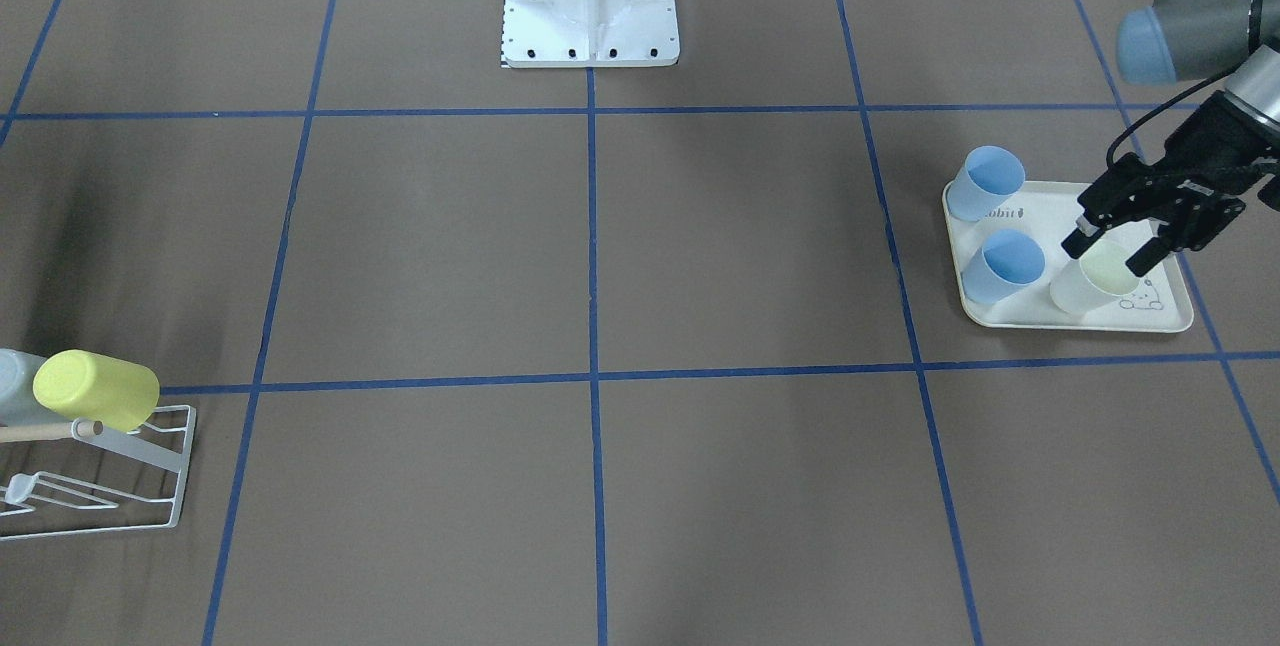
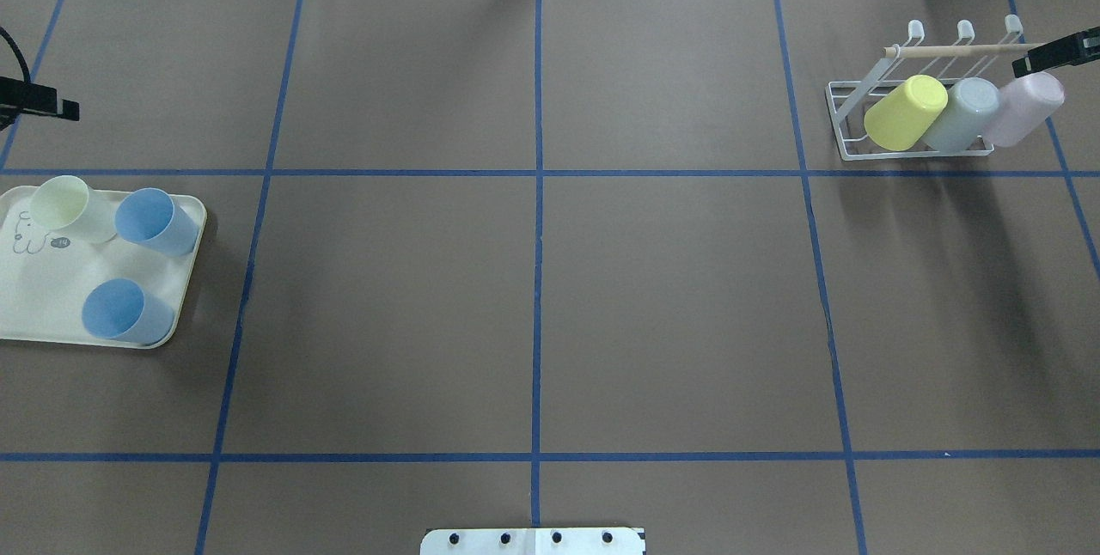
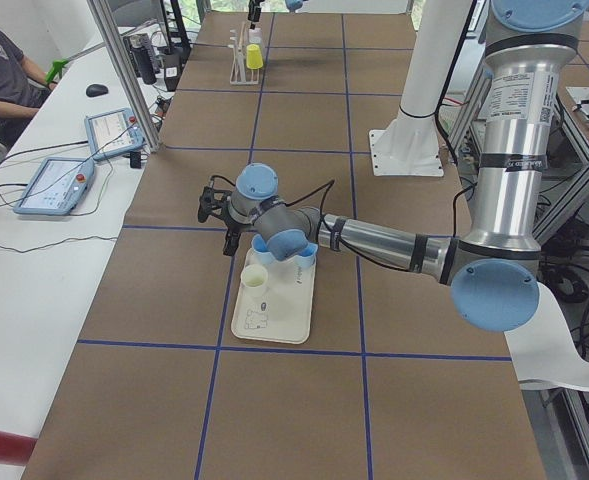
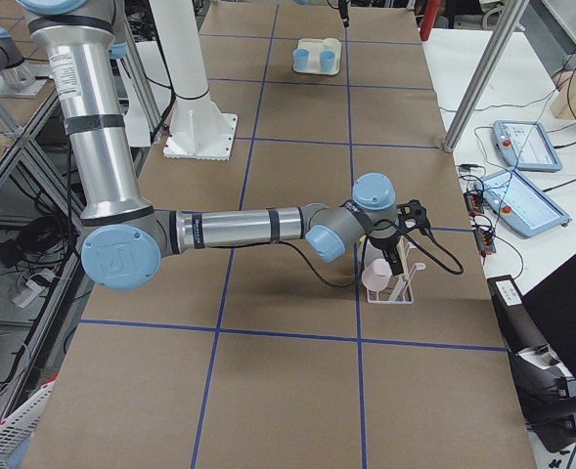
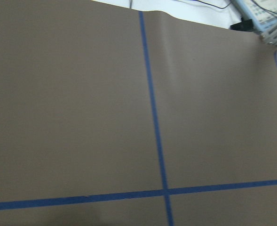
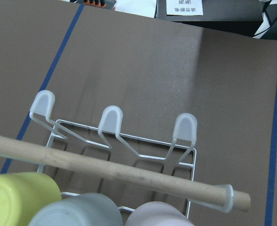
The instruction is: Transfer IKEA cup to right arm and place on rack
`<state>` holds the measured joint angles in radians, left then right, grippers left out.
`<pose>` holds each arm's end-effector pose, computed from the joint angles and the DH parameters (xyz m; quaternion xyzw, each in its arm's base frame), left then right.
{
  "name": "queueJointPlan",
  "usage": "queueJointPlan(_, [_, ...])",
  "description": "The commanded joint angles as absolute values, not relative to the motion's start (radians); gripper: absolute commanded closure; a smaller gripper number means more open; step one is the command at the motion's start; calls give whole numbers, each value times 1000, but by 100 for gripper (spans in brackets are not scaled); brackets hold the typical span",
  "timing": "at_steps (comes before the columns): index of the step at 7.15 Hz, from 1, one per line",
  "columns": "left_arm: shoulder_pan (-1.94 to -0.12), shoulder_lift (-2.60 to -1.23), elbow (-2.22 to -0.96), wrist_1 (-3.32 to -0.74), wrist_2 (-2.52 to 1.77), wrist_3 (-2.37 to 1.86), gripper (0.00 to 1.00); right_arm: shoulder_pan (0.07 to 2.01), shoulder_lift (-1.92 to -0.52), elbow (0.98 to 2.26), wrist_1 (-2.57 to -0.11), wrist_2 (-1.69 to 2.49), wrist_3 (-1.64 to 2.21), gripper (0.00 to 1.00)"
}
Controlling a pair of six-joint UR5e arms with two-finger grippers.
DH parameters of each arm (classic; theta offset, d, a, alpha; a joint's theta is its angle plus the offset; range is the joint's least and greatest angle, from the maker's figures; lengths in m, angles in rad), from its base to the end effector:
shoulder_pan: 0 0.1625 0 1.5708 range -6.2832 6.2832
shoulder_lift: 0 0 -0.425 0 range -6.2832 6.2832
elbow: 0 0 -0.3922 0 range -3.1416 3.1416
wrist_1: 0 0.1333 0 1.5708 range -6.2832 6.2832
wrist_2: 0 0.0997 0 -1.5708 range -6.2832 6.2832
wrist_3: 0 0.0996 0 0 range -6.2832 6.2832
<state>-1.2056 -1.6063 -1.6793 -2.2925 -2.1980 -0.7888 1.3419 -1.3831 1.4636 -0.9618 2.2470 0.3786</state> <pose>0.1191 -0.5211 0.5073 0.1816 0.4524 -0.0550 0.8714 -0.0662 -0.5971 0.5450 0.2109 -0.3932 -0.0454 0.8938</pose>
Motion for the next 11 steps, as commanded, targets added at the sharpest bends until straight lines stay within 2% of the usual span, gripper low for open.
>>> queueJointPlan(1, [-1203,-1582,-1617,-2243,-2168,-716,1,1335,-1382,1456,-962,2246,376,1])
queueJointPlan(5, [-1187,-1594,-1494,-2241,-2213,-693,7,1327,-1384,1469,-962,2279,379,1])
queueJointPlan(9, [-1183,-1582,-1497,-2241,-2260,-695,9,1328,-1385,1473,-960,2307,379,1])
queueJointPlan(10, [-1172,-1583,-1493,-2240,-2260,-696,13,1328,-1387,1471,-960,2307,379,1])
queueJointPlan(11, [-1160,-1583,-1493,-2240,-2260,-696,21,1328,-1387,1471,-960,2307,379,1])
